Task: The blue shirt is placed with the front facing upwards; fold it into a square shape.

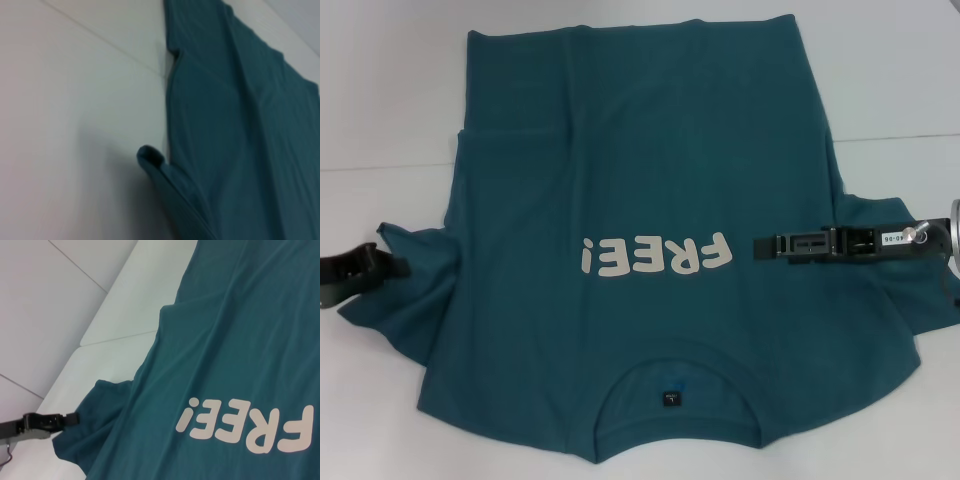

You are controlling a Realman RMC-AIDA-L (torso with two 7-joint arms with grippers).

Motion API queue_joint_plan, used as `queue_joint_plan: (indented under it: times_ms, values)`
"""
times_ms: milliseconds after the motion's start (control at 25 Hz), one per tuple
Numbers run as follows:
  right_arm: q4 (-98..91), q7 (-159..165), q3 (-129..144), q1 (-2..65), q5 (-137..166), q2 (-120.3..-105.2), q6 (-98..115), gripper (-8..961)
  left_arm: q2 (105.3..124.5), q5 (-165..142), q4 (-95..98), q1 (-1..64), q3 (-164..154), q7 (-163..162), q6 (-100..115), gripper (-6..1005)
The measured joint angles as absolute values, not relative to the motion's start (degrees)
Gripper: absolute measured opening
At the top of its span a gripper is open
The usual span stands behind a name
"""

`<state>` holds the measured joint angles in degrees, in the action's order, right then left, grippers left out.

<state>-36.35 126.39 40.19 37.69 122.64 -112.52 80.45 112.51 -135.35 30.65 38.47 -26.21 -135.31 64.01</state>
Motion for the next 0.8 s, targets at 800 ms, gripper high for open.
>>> queue_joint_plan:
  times_ms: [800]
  values:
    - [-36.29, 126.90, 40.43, 37.53, 122.67, -112.77, 80.60, 943, 110.66, -135.26, 32.26, 39.16, -21.28, -134.08, 71.35, 51]
